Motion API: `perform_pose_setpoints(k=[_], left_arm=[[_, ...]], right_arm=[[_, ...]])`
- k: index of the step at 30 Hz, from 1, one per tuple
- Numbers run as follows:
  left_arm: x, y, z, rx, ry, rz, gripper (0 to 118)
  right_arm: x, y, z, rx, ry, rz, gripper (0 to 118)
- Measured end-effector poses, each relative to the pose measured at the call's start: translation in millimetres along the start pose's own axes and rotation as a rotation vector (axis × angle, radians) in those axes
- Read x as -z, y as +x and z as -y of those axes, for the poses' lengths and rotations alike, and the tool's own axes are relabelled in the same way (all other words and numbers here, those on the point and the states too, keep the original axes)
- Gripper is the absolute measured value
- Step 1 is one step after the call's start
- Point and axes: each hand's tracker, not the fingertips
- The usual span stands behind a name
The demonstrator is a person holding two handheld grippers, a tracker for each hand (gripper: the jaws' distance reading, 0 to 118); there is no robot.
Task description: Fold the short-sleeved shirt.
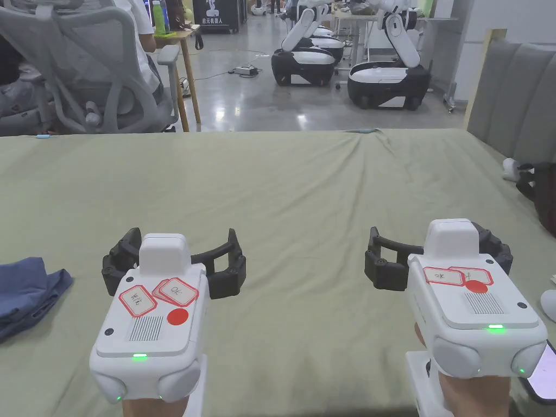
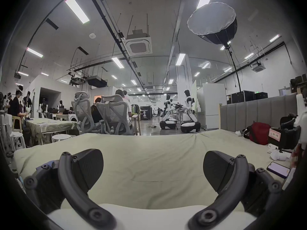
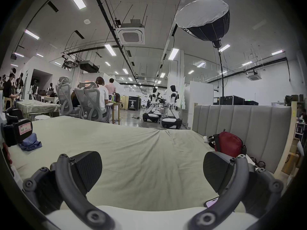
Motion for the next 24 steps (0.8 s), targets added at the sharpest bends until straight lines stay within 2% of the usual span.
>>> perform_pose_setpoints(k=[24], left_arm=[[-4.1,6.0,1.5,0.022,0.008,0.017,118]], right_arm=[[-2.2,-2.9,4.5,-0.018,0.02,-0.027,118]])
